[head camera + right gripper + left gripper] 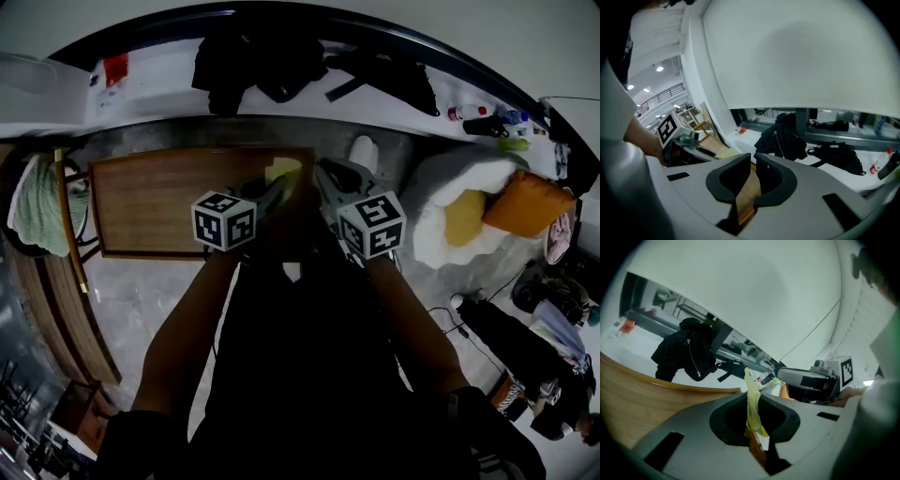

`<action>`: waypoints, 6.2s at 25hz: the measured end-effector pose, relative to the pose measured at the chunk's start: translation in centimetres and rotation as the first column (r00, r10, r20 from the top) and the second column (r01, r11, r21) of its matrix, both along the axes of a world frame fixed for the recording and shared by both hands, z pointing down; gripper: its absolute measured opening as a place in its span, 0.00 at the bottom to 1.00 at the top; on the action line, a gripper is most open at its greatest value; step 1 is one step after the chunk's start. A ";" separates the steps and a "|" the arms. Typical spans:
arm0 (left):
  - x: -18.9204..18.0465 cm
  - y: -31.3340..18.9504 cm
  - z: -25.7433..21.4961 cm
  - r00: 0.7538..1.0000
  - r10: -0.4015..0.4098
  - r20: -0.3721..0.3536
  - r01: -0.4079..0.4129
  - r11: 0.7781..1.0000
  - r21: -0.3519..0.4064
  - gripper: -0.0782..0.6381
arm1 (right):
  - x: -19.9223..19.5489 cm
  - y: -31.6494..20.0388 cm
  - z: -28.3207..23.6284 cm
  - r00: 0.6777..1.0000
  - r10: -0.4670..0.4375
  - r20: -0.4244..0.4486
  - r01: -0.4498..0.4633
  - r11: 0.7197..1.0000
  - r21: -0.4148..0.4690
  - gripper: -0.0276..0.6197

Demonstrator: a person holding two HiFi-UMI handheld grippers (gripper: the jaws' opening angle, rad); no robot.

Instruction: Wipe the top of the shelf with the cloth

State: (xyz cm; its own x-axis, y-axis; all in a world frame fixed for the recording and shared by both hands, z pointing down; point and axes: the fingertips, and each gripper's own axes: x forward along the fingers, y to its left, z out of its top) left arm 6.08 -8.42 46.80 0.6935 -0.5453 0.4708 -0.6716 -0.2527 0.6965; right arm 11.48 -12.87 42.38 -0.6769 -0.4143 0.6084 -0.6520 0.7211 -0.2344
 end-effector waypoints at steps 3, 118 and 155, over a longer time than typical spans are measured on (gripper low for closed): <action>0.7 -1.3 1.8 0.999 -0.026 0.047 0.028 0.999 -0.047 0.16 | 0.4 -1.0 2.6 0.998 0.028 -0.055 -0.032 0.997 -0.065 0.11; 3.9 3.3 10.7 0.889 -0.034 0.456 0.153 0.962 -0.226 0.16 | 2.1 5.8 12.2 0.982 0.054 -0.183 -0.103 0.957 -0.273 0.11; -25.7 10.3 13.1 0.893 -0.071 0.443 0.169 0.968 -0.186 0.16 | -18.5 13.2 12.7 0.975 0.071 -0.210 -0.128 0.954 -0.270 0.11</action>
State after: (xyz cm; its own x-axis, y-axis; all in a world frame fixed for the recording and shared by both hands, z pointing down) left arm -19.66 1.89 59.89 0.3316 -0.4638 0.8216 -0.9326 -0.0293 0.3598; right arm -7.05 0.32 55.06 -0.4966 -0.2667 0.8260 -0.7704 0.5737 -0.2780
